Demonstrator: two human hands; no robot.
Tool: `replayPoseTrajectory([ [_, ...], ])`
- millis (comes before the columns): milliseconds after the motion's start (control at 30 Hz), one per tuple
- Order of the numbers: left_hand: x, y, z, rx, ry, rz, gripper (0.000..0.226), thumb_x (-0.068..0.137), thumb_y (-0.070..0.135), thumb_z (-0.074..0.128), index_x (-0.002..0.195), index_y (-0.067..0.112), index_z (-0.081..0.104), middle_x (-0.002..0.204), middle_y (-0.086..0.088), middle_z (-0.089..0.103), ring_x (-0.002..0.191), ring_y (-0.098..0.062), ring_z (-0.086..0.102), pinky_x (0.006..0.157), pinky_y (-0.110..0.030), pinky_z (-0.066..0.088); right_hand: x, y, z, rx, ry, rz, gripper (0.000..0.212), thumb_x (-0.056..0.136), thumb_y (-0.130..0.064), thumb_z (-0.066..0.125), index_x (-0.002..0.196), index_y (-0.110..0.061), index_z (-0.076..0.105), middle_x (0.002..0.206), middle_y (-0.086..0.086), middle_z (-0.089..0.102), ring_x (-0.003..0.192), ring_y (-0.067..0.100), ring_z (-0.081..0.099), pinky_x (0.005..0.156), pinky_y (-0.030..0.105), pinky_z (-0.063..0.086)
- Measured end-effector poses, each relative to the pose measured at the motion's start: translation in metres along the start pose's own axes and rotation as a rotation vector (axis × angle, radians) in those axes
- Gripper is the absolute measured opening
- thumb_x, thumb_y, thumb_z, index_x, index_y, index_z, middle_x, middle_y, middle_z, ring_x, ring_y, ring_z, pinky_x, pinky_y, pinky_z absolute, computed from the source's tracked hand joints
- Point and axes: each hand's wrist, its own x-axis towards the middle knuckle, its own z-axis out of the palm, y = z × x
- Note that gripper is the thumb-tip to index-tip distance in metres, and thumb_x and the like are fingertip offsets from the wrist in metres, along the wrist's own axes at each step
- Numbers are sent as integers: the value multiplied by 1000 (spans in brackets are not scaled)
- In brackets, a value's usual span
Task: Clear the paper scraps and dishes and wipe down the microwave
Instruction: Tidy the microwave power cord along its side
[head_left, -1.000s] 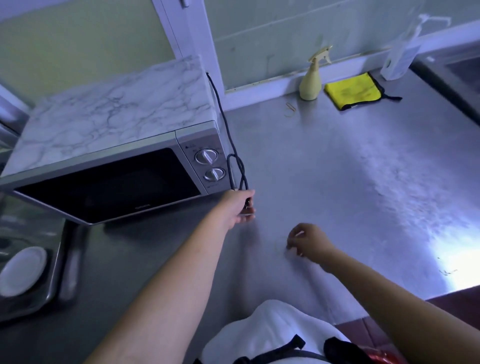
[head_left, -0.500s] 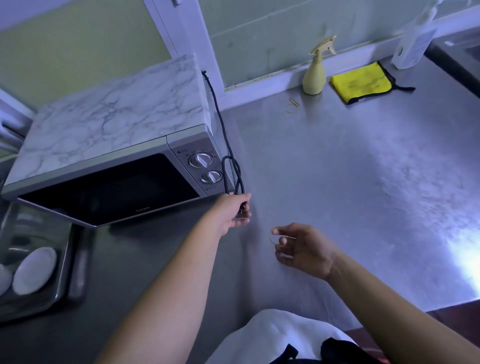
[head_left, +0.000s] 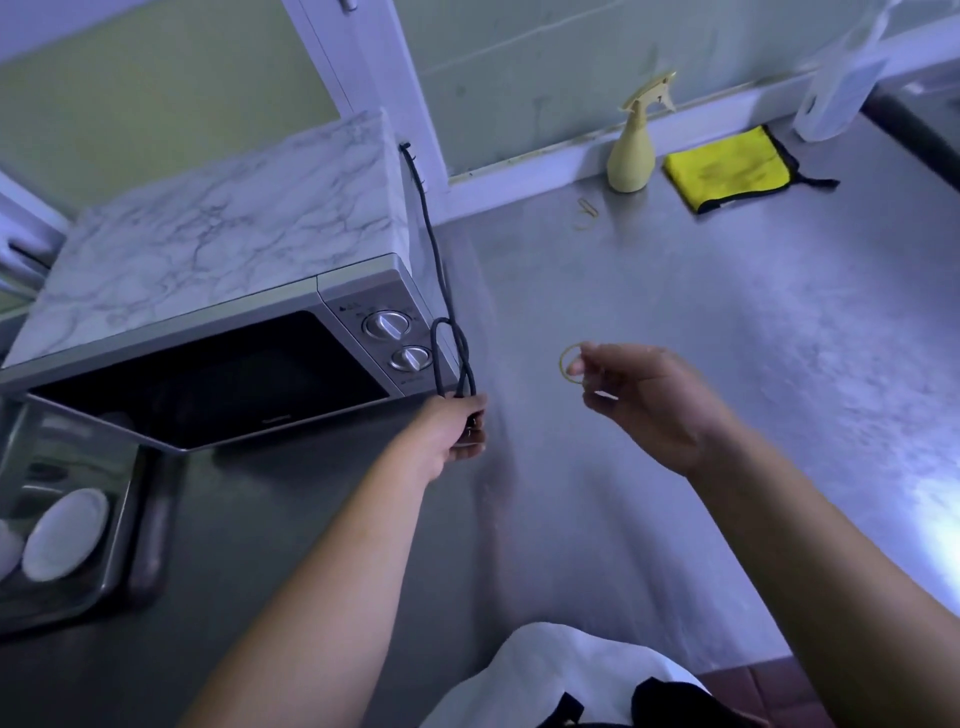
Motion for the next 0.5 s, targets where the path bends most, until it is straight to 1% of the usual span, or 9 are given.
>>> replayPoseTrajectory([
  [67, 0, 0, 0, -8, -1, 2, 19, 96, 20, 64, 79, 15, 56, 66, -1, 55, 55, -17, 54, 59, -32, 54, -9, 0, -7, -210, 67, -65, 28, 91, -12, 64, 65, -13, 76, 79, -1, 73, 83, 6, 63, 82, 24, 43],
  [100, 0, 0, -1, -6, 0, 6, 18, 96, 20, 64, 80, 15, 56, 66, -1, 55, 54, -17, 54, 59, -32, 54, -15, 0, -10, -310, 100, -93, 29, 90, -11, 65, 63, -13, 77, 80, -1, 75, 86, 4, 64, 81, 23, 42],
  [167, -1, 0, -2, 3, 2, 13, 18, 96, 19, 63, 80, 16, 55, 65, 0, 55, 54, -17, 54, 59, -31, 53, -25, 1, -17, -448, 153, -140, 28, 88, -10, 68, 62, -11, 77, 81, -4, 73, 81, 5, 61, 76, 24, 40],
  [200, -2, 1, -2, 7, -4, 17, 18, 96, 19, 63, 80, 16, 55, 64, 0, 55, 54, -17, 53, 59, -31, 53, -30, 1, -21, -473, 163, -150, 26, 87, -9, 68, 63, -9, 77, 81, -4, 70, 78, 7, 59, 73, 24, 39],
  [233, -2, 1, -2, 7, -7, 19, 18, 96, 19, 63, 80, 16, 54, 64, 0, 54, 54, -17, 53, 59, -30, 53, -33, 0, -23, -461, 151, -147, 23, 88, -7, 68, 66, -5, 77, 81, -3, 69, 76, 9, 58, 71, 22, 41],
  [300, -3, 1, -2, -1, -20, 21, 19, 96, 19, 63, 80, 17, 53, 65, 0, 53, 55, -17, 52, 60, -30, 52, -42, 2, -24, -334, 119, -121, 20, 88, -3, 66, 70, 2, 74, 76, 3, 69, 69, 13, 56, 66, 19, 47],
  [400, -6, 2, -3, -5, -37, 31, 19, 96, 18, 63, 81, 17, 52, 66, -1, 52, 56, -16, 51, 60, -30, 52, -55, 5, -23, -94, 152, -48, 14, 76, -9, 69, 66, 0, 72, 69, 9, 70, 61, 12, 59, 61, 17, 53],
  [433, -6, 2, -3, -3, -44, 34, 18, 96, 18, 63, 81, 17, 52, 66, -1, 52, 56, -16, 50, 60, -30, 51, -60, 6, -23, -45, 164, -39, 12, 72, -11, 70, 65, -2, 73, 70, 9, 69, 62, 12, 61, 62, 17, 54],
  [500, -8, 3, -4, 7, -58, 37, 18, 96, 18, 62, 81, 18, 51, 67, -1, 51, 56, -16, 49, 60, -30, 50, -69, 10, -25, -4, 194, -57, 8, 69, -9, 70, 65, -2, 73, 73, 9, 69, 66, 12, 65, 66, 18, 56],
])
